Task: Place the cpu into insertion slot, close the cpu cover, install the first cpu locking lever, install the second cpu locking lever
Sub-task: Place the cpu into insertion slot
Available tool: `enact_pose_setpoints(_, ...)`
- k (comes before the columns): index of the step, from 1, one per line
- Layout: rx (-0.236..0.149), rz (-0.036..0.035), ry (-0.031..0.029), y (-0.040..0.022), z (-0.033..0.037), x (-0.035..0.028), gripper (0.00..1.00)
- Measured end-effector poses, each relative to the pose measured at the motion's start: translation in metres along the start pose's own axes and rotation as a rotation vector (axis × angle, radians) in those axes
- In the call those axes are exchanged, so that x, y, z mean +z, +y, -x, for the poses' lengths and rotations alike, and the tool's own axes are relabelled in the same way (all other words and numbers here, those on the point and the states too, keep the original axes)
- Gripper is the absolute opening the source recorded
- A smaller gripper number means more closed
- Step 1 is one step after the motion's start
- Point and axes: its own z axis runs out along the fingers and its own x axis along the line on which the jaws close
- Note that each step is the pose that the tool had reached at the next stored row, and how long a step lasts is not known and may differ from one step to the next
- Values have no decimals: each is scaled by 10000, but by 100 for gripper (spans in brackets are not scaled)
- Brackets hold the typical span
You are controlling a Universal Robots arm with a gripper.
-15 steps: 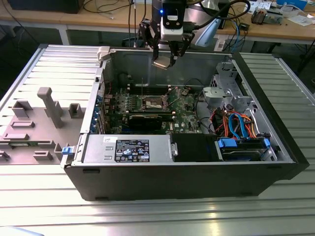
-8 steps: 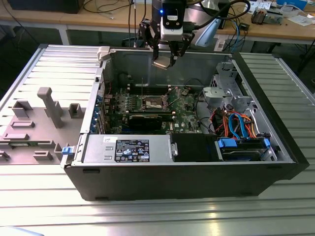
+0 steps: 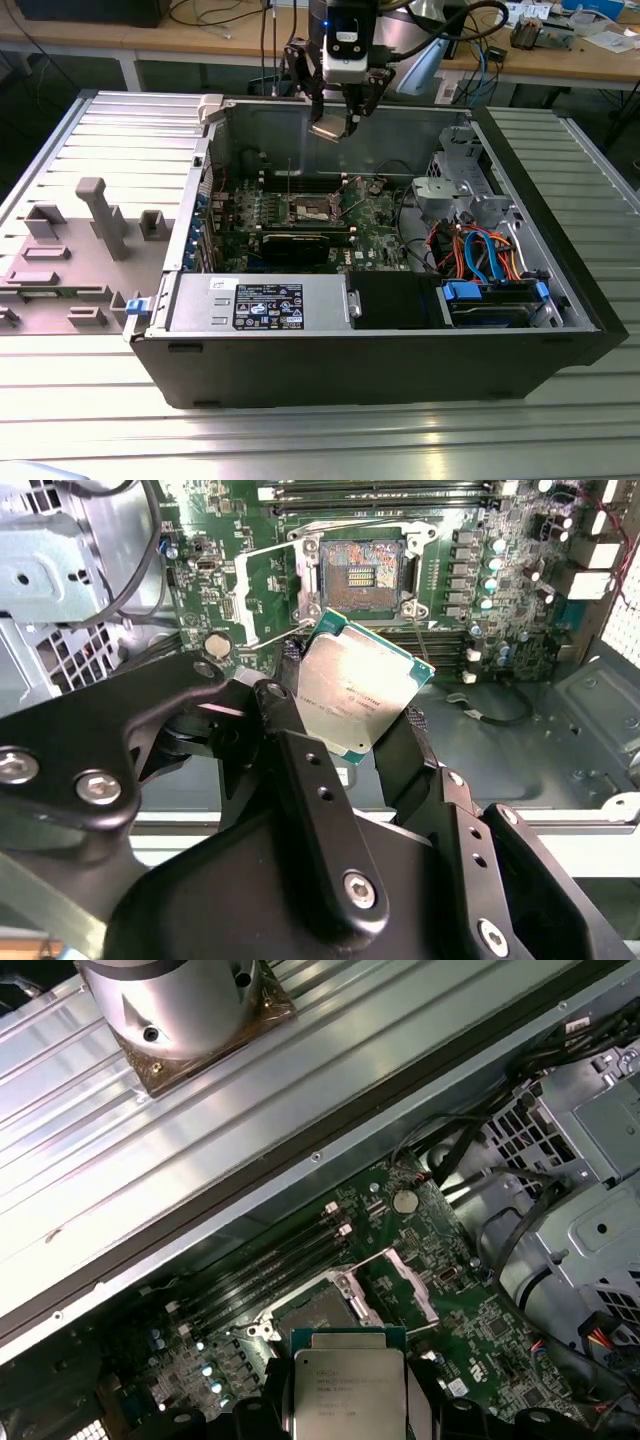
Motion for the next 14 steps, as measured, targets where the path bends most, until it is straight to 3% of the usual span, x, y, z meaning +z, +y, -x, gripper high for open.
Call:
enact_pose_setpoints(5, 556, 7, -48, -1, 0, 12, 54)
enact_pose_setpoints(14, 768, -8, -69, -4, 1, 45, 54)
